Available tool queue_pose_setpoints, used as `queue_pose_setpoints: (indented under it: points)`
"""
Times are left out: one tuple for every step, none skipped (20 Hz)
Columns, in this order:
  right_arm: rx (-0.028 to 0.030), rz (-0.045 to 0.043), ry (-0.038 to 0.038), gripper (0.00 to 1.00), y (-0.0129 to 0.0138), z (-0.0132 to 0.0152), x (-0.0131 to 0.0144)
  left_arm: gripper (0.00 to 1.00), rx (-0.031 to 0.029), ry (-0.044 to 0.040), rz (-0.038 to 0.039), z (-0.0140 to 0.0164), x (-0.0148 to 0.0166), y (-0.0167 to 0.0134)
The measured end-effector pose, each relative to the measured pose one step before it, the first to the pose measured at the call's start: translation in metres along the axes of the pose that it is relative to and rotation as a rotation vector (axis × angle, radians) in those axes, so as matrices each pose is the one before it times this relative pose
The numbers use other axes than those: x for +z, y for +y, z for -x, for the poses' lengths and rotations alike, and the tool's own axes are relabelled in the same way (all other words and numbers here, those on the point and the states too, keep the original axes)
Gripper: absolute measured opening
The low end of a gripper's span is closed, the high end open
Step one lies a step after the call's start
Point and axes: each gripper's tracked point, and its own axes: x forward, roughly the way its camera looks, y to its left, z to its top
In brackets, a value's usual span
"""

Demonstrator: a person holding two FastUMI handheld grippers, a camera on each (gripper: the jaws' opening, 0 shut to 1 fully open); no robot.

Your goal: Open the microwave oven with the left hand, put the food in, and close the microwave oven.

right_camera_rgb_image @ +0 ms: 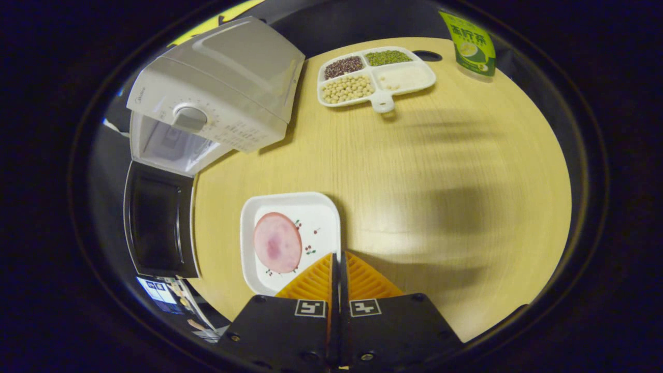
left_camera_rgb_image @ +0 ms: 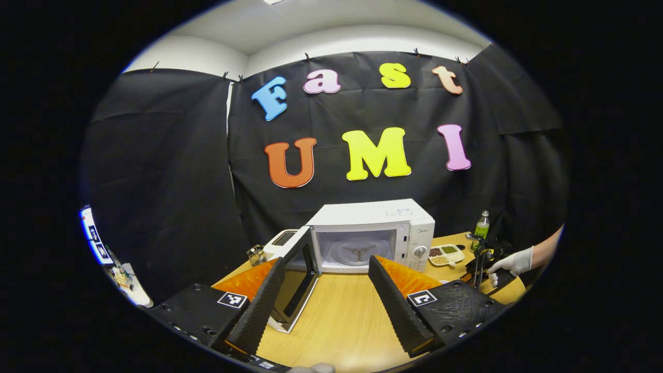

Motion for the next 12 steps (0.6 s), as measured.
queue_pose_setpoints:
  points:
    - [0.00794, -0.03063, -0.02099, 0.04, 0.00532, 0.00766, -0.00318, 0.96, -0.01394, -0.00230, -0.00953, -0.00135, -0.00066, 0.00701]
    - [0.00672, -0.01470, -0.01257, 0.04, 0.00544, 0.00515, -0.00152, 0.96, -0.01284, -0.00222, -0.00368, -0.00158, -0.00054, 0.00829]
    - [0.00512, -0.00896, -0.01929, 0.04, 0.00638, 0.00463, -0.00171, 0.96, -0.01535, -0.00524, 0.00566, -0.00049, 0.00032, 0.00631]
    - [0.00005, -0.00590, -0.02006, 0.04, 0.00616, 0.00446, -0.00036, 0.96, -0.01599, -0.00298, 0.00975, -0.00139, -0.00016, 0.00557]
    - [-0.00590, -0.00867, -0.02209, 0.00, 0.00569, 0.00501, 0.00076, 0.96, -0.01439, -0.00080, 0.00747, -0.00019, -0.00103, 0.00520]
    - [-0.00134, -0.00507, -0.02554, 0.00, 0.00707, 0.00413, 0.00199, 0.96, -0.01214, -0.00420, 0.00236, 0.00011, 0.00023, 0.00609]
    - [0.00841, 0.00020, -0.02652, 0.04, 0.00994, 0.00496, 0.00118, 0.96, -0.00747, -0.00252, -0.00223, -0.00048, -0.00024, 0.00665]
    - [0.01429, 0.00426, -0.02790, 0.00, 0.01177, 0.00322, 0.00295, 0.96, 0.00024, -0.00582, -0.00430, -0.00042, 0.00014, 0.00803]
    - [0.02165, 0.00637, -0.02946, 0.00, 0.01370, 0.00313, 0.00233, 0.96, -0.00438, -0.00617, -0.00222, -0.00034, 0.00088, 0.00547]
    - [0.02179, 0.00317, -0.03306, 0.04, 0.01438, 0.00120, 0.00327, 0.96, -0.00811, 0.00183, 0.00192, -0.00125, -0.00046, 0.00471]
    - [0.01898, -0.00368, -0.03345, 0.04, 0.01452, 0.00142, 0.00249, 0.96, -0.00713, 0.00483, 0.00386, 0.00009, -0.00104, 0.00475]
    - [0.02359, -0.01243, -0.03709, 0.04, 0.01524, -0.00125, 0.00277, 0.96, -0.00473, 0.01174, 0.00432, 0.00047, -0.00200, 0.00361]
